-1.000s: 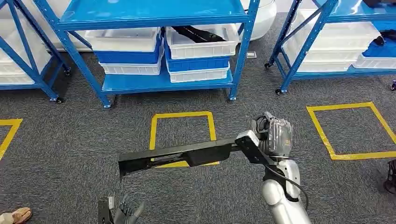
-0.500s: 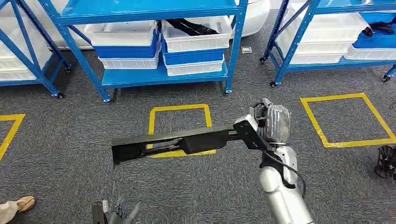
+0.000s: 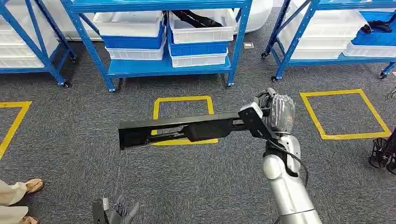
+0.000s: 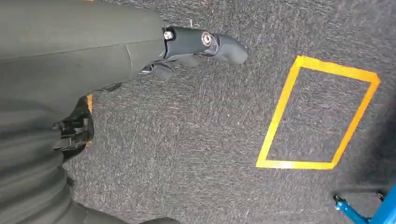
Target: Take the parts from the cabinet and place them on the table.
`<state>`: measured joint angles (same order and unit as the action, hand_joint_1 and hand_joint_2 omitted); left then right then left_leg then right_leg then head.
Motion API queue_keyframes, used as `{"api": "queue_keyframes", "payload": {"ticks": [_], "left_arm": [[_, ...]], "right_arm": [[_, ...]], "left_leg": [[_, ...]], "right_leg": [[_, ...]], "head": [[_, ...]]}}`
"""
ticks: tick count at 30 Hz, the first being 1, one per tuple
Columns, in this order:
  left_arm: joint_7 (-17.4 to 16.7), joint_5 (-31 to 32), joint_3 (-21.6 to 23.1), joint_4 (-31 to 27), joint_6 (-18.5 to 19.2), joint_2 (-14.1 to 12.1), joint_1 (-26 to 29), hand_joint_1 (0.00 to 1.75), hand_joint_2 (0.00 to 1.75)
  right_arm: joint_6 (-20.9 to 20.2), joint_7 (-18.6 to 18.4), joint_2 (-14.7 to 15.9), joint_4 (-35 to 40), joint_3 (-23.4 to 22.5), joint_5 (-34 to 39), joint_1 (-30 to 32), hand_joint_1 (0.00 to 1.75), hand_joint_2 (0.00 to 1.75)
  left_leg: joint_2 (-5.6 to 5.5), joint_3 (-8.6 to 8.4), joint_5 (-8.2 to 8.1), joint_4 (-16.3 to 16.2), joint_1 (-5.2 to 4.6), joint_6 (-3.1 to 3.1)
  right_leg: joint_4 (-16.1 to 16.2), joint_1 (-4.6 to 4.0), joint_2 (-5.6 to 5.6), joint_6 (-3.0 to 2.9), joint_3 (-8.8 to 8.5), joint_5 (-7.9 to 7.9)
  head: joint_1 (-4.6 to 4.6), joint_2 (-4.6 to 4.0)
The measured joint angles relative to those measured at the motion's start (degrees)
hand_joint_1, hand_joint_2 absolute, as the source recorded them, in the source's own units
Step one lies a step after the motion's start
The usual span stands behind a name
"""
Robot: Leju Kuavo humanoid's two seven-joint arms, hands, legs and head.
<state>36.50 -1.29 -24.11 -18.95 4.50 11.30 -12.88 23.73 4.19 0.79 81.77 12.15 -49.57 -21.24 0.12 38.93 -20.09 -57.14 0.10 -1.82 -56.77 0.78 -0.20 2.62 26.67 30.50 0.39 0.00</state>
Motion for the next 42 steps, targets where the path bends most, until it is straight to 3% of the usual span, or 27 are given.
{"api": "queue_keyframes", "payload": {"ticks": [3,4,5,7,8,9,10,11,12,13,14,15,16,18,20,21,22,24,27,31,33,34,36,38,40,41,42], "left_arm": [[-0.02,0.00,0.09,-0.04,0.02,0.02,0.03,0.00,1.75],[-0.04,0.00,0.09,-0.04,0.02,0.00,0.21,0.00,1.75],[-0.02,0.00,0.09,-0.04,0.02,-0.04,0.23,0.00,1.75],[0.04,-0.30,0.15,-0.07,0.02,-0.04,0.33,0.00,1.75],[0.13,-0.59,0.13,-0.07,0.04,-0.07,0.33,0.00,1.75],[0.26,-0.88,0.13,-0.07,0.13,-0.07,0.36,0.00,1.75],[0.44,-1.20,0.13,-0.07,0.22,-0.07,0.44,0.00,1.75],[0.72,-1.71,0.11,-0.07,0.39,-0.07,0.59,0.00,1.75],[0.94,-1.88,0.11,-0.07,0.63,-0.09,0.73,0.00,1.75],[1.13,-2.30,0.11,-0.07,0.81,-0.11,0.78,0.00,1.75],[1.38,-2.40,0.09,-0.07,0.90,-0.11,0.76,0.00,1.75],[1.60,-2.58,0.09,-0.09,1.03,-0.13,0.69,0.00,1.75],[1.75,-2.78,0.09,-0.11,1.18,-0.13,0.67,0.00,1.75],[1.95,-3.06,0.09,-0.11,1.25,-0.15,0.75,0.00,1.75],[2.08,-3.52,0.09,-0.11,1.27,-0.17,0.92,0.00,1.75],[2.12,-3.52,0.07,-0.13,1.27,-0.22,0.92,0.00,1.75],[2.14,-3.52,0.09,-0.13,1.27,-0.20,1.06,0.00,1.75],[2.21,-3.96,0.07,-0.11,1.18,-0.26,1.14,0.00,1.75],[2.23,-4.15,0.07,-0.11,1.14,-0.33,1.27,0.00,1.75],[2.23,-4.39,0.09,-0.11,0.96,-0.35,1.38,0.00,1.75],[2.25,-4.57,0.07,-0.11,0.76,-0.48,1.38,0.00,1.75],[2.25,-4.57,0.09,-0.11,0.63,-0.50,1.38,0.00,1.75],[2.25,-4.68,0.11,-0.13,0.42,-0.48,1.35,0.00,1.75],[2.25,-4.94,0.11,-0.11,0.28,-0.50,1.40,0.00,1.75],[2.25,-5.36,0.11,-0.11,0.26,-0.55,1.44,0.00,1.75],[2.25,-5.44,0.11,-0.11,0.26,-0.55,1.50,0.00,1.75],[2.23,-5.59,0.13,-0.11,0.26,-0.55,1.56,0.00,1.75]], "right_arm": [[0.09,0.02,0.02,-0.44,-0.07,0.00,-0.35,1.75,1.75],[0.09,0.02,0.00,-0.59,-0.07,0.00,-0.34,1.75,1.75],[0.09,0.03,-0.04,-0.85,-0.04,0.00,-0.56,1.75,1.75],[0.07,0.07,-0.19,-1.03,-0.04,0.00,-0.73,1.75,1.75],[0.07,0.11,-0.24,-1.18,-0.04,0.02,-0.83,1.75,1.75],[0.05,0.27,-0.28,-1.38,-0.04,0.09,-0.97,1.75,1.75],[0.02,0.40,-0.33,-1.64,-0.07,0.11,-1.06,1.75,1.75],[0.00,0.64,-0.39,-2.03,-0.07,0.13,-1.11,1.75,1.75],[-0.04,0.75,-0.46,-2.34,-0.07,0.13,-1.17,1.75,1.75],[-0.04,0.85,-0.52,-2.60,-0.07,0.13,-1.29,1.75,1.75],[-0.04,1.07,-0.55,-2.90,-0.07,0.13,-1.55,1.75,1.75],[-0.04,1.21,-0.63,-3.06,-0.07,0.13,-1.83,1.75,1.75],[-0.02,1.29,-0.66,-3.26,-0.11,0.13,-2.30,1.75,1.75],[-0.02,1.51,-0.90,-3.74,-0.09,0.18,-3.05,1.75,1.75],[-0.02,1.71,-1.03,-4.28,-0.07,0.20,-3.46,1.75,1.75],[-0.02,1.73,-1.07,-4.50,-0.07,0.20,-3.89,1.75,1.75],[0.05,1.73,-1.25,-4.81,-0.02,-0.09,-4.12,1.75,1.75],[0.79,1.18,-1.42,-5.38,0.02,-2.43,-4.39,1.75,1.75],[1.90,0.79,-1.46,-6.08,0.02,-4.31,-4.48,1.75,1.75],[2.01,0.75,-1.68,-6.84,0.04,-4.81,-4.65,1.75,1.75],[2.06,0.75,-1.97,-7.13,0.07,-4.92,-4.88,1.75,1.75],[2.08,0.77,-2.12,-7.13,0.09,-4.96,-5.08,1.75,1.75],[2.12,0.92,-2.12,-7.19,0.09,-4.96,-5.50,1.75,1.75],[2.12,1.10,-2.14,-7.30,0.09,-4.94,-5.72,1.75,1.75],[2.12,1.18,-2.14,-7.63,0.13,-4.85,-5.63,1.75,1.75],[2.12,1.25,-2.14,-7.72,0.15,-4.85,-5.58,1.75,1.75],[2.12,1.27,-2.14,-7.85,0.20,-4.83,-5.58,1.75,1.75]], "left_leg": [[0.06,0.01,1.81,0.56,0.09,0.84],[-0.01,0.19,2.27,0.58,0.14,1.18],[-0.16,1.06,0.67,-0.18,0.49,1.43],[-0.28,2.98,-7.30,-6.53,0.58,2.10],[-0.29,3.94,-10.25,-10.75,0.65,2.42],[-0.27,4.87,-11.68,-15.09,0.75,2.74],[-0.27,5.13,-11.32,-17.76,0.90,2.90],[-0.26,4.31,-9.52,-18.29,1.13,3.05],[-0.24,2.26,-7.44,-16.25,1.30,3.07],[-0.22,-1.06,-6.02,-11.94,1.43,2.99],[-0.24,-5.38,-5.93,-6.14,1.50,2.73],[-0.26,-8.55,-7.56,-1.81,1.27,2.43],[-0.28,-9.23,-7.98,-0.12,1.18,2.14],[-0.24,-8.89,-8.45,0.30,0.83,1.46],[0.02,-8.78,-7.27,1.09,1.23,0.32],[-0.29,-8.32,-7.81,1.02,0.54,1.54],[-0.23,-8.07,-7.33,0.97,0.01,0.73],[-0.28,-7.74,-6.97,0.91,-0.49,0.20],[-0.29,-7.29,-6.45,0.89,-0.67,-0.21],[-0.29,-7.20,-6.34,0.84,-0.85,-0.28],[-0.41,-6.77,-6.20,0.44,-1.11,-0.89],[-0.39,-6.75,-5.86,0.78,-0.87,-1.15],[-0.42,-7.02,-4.98,1.65,0.00,-1.53],[-0.65,-6.61,-4.69,1.60,0.09,-1.86],[-1.13,-6.12,-4.44,1.55,0.09,-1.65],[-1.49,-5.92,-4.29,1.53,0.09,-1.46],[-1.93,-5.80,-4.17,1.51,0.14,-1.26]], "right_leg": [[0.19,-0.71,0.30,-1.15,1.59,-0.50],[0.51,0.13,0.16,-1.99,2.10,-1.12],[0.55,0.81,-0.10,-2.50,2.32,-1.57],[0.58,0.66,-0.04,-4.10,3.69,-3.15],[0.51,0.59,-0.05,-4.13,4.47,-3.82],[0.48,0.55,-0.06,-4.10,5.32,-4.42],[0.44,0.53,-0.06,-3.92,5.97,-4.94],[0.42,0.53,-0.06,-3.75,6.74,-5.46],[0.35,0.55,-0.05,-3.52,7.34,-5.92],[0.29,0.58,-0.02,-3.21,7.79,-6.30],[0.20,0.57,0.00,-2.99,8.01,-6.66],[0.12,0.27,0.01,-2.67,8.29,-6.86],[0.05,0.12,-0.05,-2.26,8.39,-7.14],[0.07,0.14,-0.17,-1.31,8.73,-7.79],[-0.46,-0.21,-0.33,-0.65,9.59,-7.81],[0.61,-0.38,-0.18,-1.51,9.04,-7.50],[0.62,-0.43,-0.10,-1.66,9.35,-8.61],[0.76,-0.01,-0.12,-1.20,9.65,-9.01],[1.03,0.20,-0.12,-0.57,9.83,-9.78],[1.15,0.38,-0.12,-0.33,9.86,-10.05],[1.59,1.52,-0.38,0.58,9.52,-10.67],[1.84,1.02,-0.35,0.82,9.49,-10.84],[0.44,0.91,-0.30,0.58,10.77,-9.16],[-8.31,0.95,-0.26,-0.27,14.16,-4.48],[-17.33,0.94,-0.17,-0.31,17.65,-1.17],[-18.36,1.00,-0.17,0.11,17.70,-1.01],[-16.07,1.05,-0.15,0.48,15.92,-1.74]], "head": [[-0.35,0.00],[-0.35,0.00],[-0.26,0.00],[-0.74,0.00],[-0.68,0.00],[-0.74,0.00],[-0.72,0.00],[-0.72,0.00],[-0.76,0.00],[-0.74,0.00],[-0.77,0.00],[-0.74,0.00],[-0.61,0.00],[-0.74,0.00],[-0.59,0.00],[-0.30,0.00],[-0.02,0.00],[-0.35,0.00],[-0.35,0.00],[-0.37,0.00],[-0.52,0.00],[-0.50,0.00],[-0.37,0.00],[-0.22,0.00],[-0.13,0.00],[-0.20,0.00],[-0.20,0.00]]}}
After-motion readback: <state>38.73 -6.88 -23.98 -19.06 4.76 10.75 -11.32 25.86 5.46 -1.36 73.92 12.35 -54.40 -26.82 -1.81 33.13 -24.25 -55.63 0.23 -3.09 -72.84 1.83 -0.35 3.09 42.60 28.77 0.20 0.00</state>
